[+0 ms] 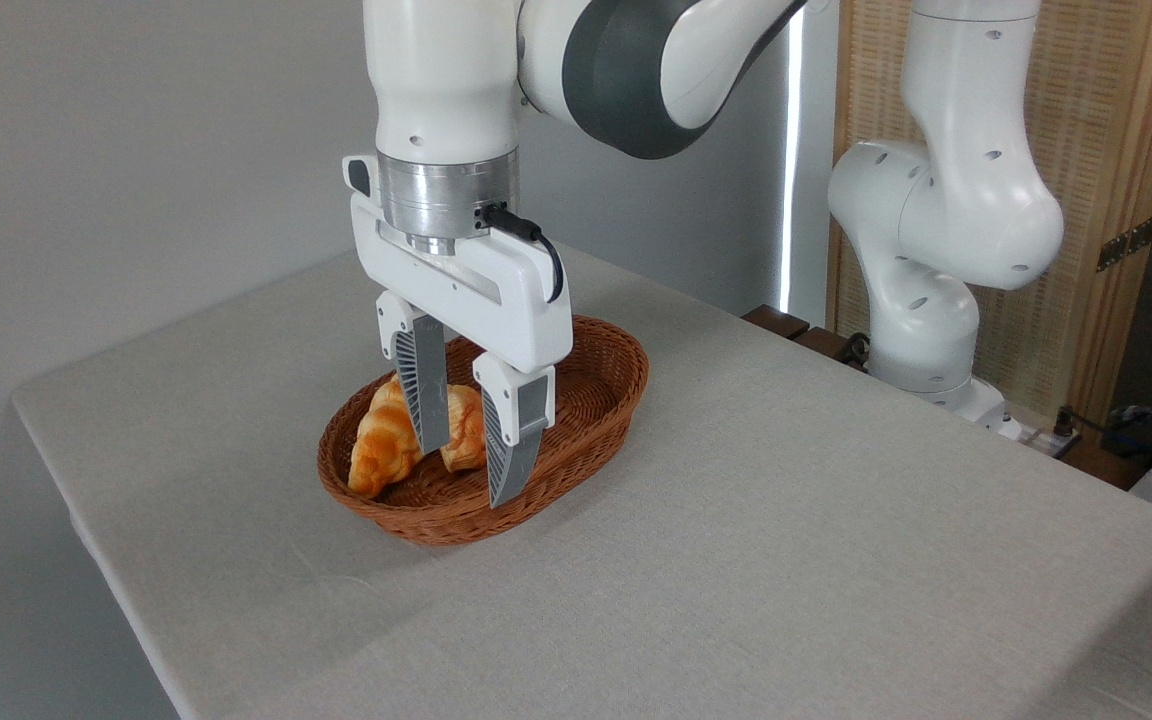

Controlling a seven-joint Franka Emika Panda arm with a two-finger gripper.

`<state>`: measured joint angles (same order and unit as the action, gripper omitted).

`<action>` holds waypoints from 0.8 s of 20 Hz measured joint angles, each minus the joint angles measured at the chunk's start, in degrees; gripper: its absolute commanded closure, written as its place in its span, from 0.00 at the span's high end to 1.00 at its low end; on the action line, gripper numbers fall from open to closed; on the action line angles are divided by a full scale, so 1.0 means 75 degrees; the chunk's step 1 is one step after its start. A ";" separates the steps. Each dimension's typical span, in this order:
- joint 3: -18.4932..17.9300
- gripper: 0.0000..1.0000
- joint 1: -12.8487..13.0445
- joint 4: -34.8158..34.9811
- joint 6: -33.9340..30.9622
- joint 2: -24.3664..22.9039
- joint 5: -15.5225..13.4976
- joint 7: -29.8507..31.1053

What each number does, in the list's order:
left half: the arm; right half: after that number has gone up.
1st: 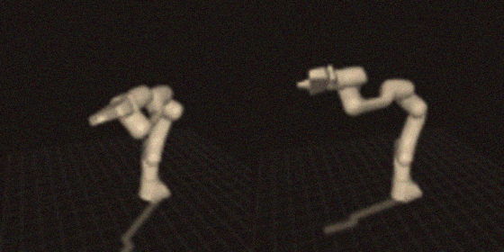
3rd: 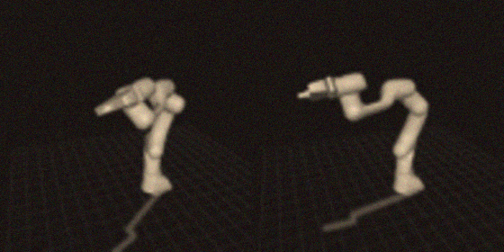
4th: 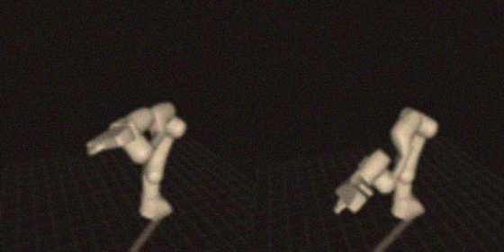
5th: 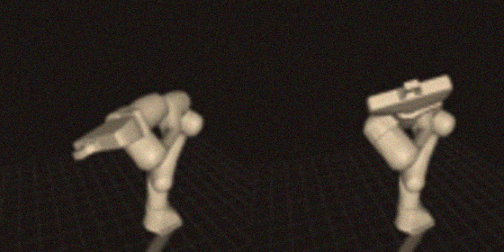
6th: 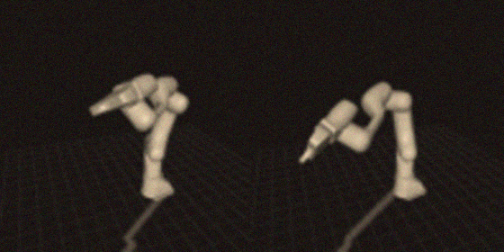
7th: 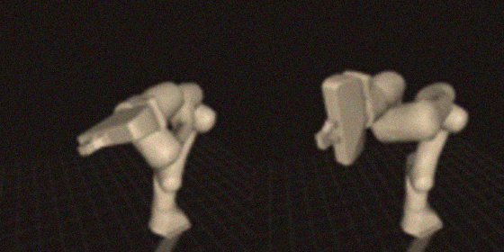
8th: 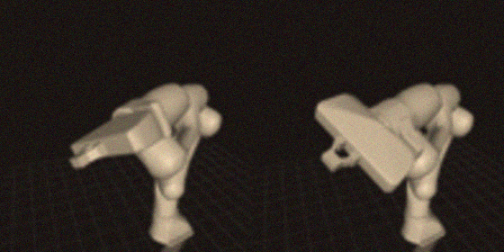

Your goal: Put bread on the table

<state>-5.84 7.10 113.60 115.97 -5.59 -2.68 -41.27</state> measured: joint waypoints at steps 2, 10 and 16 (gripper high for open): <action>0.0002 1.00 0.0002 0.0000 0.0000 0.0000 0.0000 0.0000; 0.0012 1.00 0.0022 0.0000 -0.0089 0.0006 0.0000 0.0000; 0.0041 1.00 0.0063 0.0001 -0.0390 0.0032 0.0000 -0.0008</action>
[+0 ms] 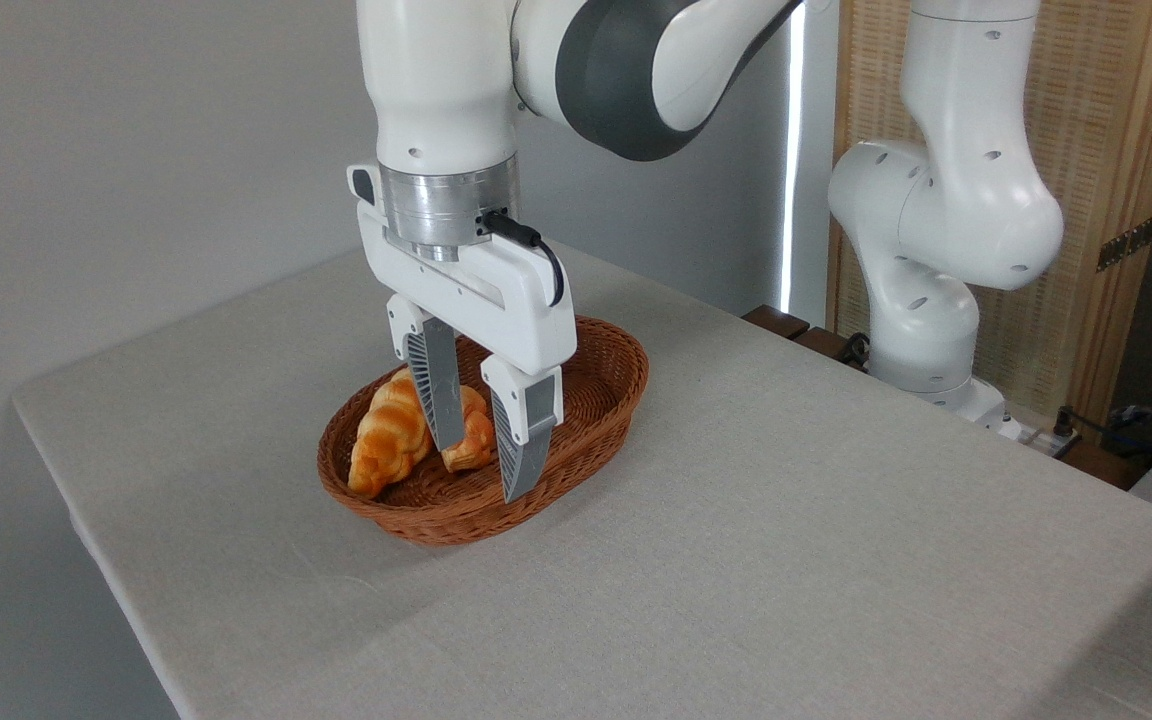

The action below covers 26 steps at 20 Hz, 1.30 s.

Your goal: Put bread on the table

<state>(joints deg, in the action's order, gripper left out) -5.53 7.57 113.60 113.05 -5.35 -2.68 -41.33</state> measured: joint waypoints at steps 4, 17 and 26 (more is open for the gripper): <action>0.0091 1.00 0.0389 0.0001 0.0002 0.0071 0.0000 -0.0016; 0.0145 1.00 0.1874 0.0329 0.0000 0.0191 0.0000 -0.0492; 0.0145 0.99 0.1990 0.0631 0.0000 0.0243 0.0000 -0.0713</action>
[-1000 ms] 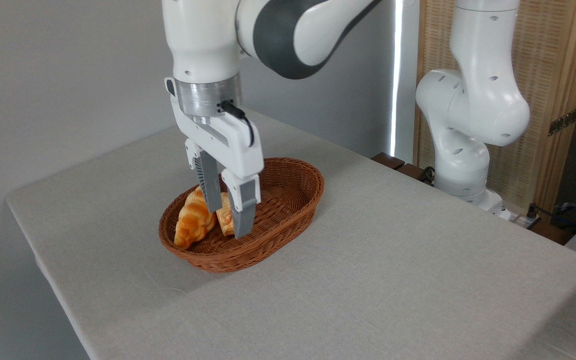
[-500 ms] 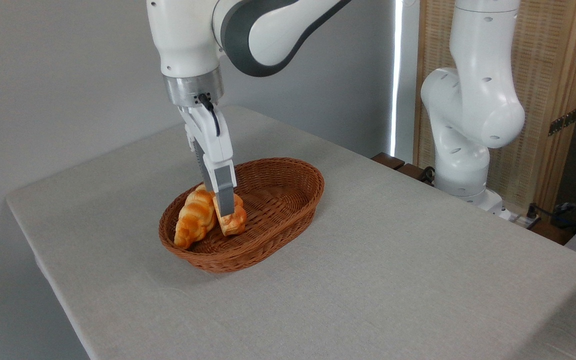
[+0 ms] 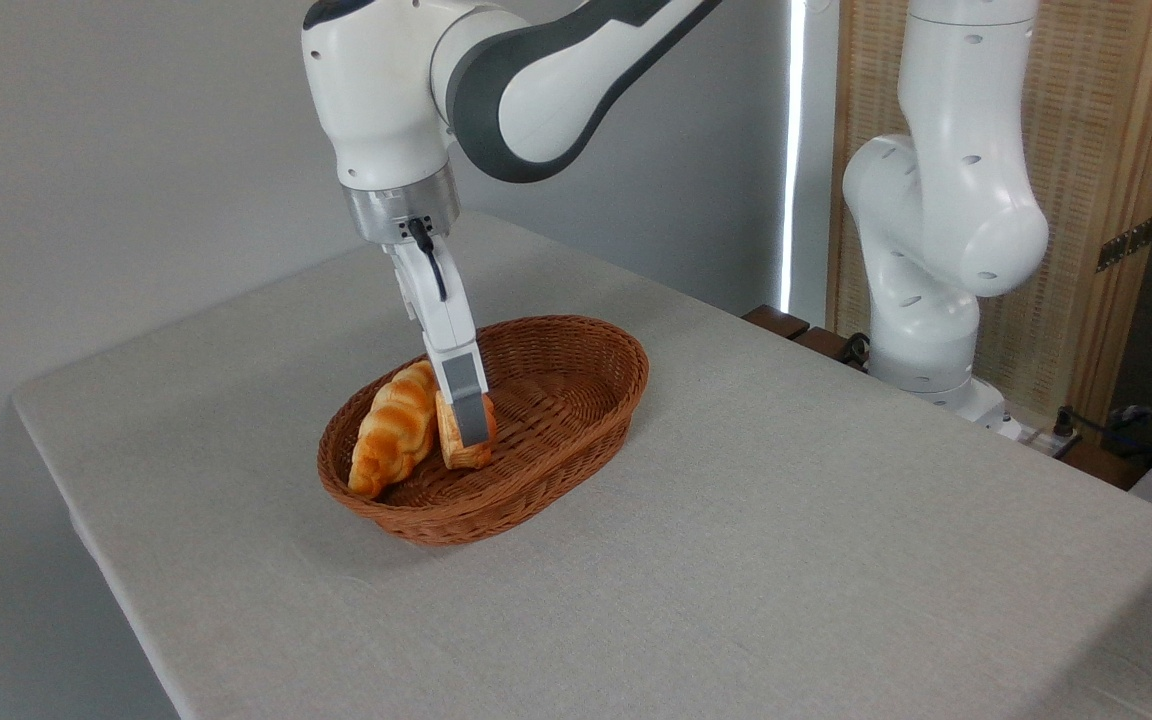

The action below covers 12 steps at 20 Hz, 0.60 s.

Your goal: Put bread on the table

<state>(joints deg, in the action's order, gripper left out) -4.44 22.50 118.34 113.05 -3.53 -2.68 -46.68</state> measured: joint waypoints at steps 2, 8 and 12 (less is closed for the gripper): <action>0.0000 0.77 0.0019 0.0018 0.0000 0.0014 0.0000 0.0000; 0.0000 0.34 0.0021 0.0021 0.0000 0.0064 0.0000 0.0000; 0.0000 0.34 0.0021 0.0021 0.0000 0.0064 0.0000 0.0000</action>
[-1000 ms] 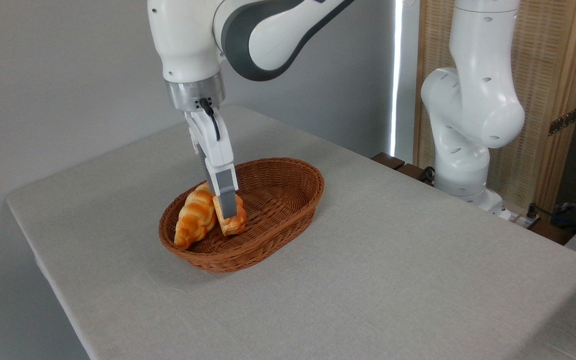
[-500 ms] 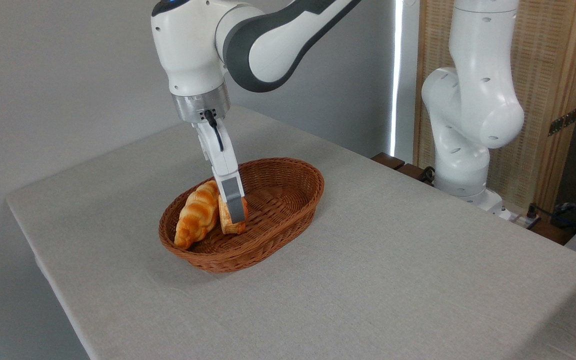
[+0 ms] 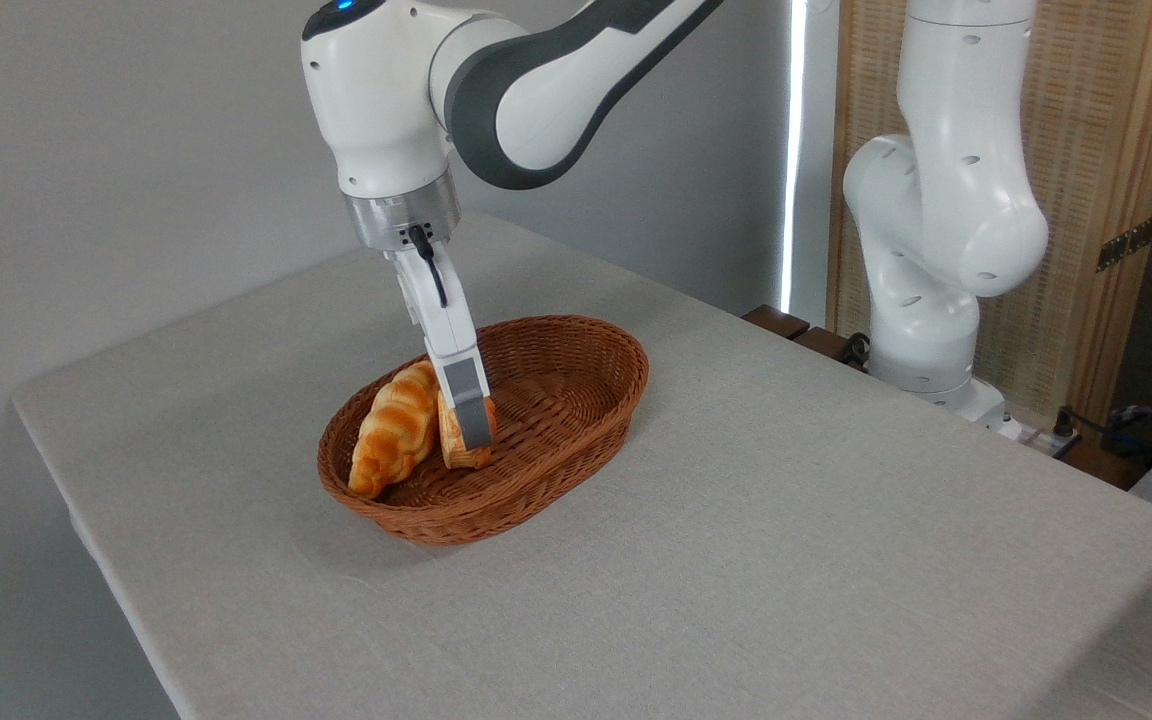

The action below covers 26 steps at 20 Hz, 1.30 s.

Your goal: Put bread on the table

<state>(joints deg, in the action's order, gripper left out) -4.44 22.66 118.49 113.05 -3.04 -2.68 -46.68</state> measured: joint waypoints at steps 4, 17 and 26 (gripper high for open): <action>0.0000 0.35 0.0004 0.0000 0.0000 0.0000 0.0000 0.0000; -0.0086 0.40 -0.0012 -0.0328 -0.0043 -0.0115 0.0000 0.0463; -0.1468 0.74 -0.0127 -0.1269 -0.0507 -0.0244 0.0000 0.0785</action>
<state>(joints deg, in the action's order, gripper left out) -15.45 21.70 108.97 109.25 -4.87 -2.68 -40.79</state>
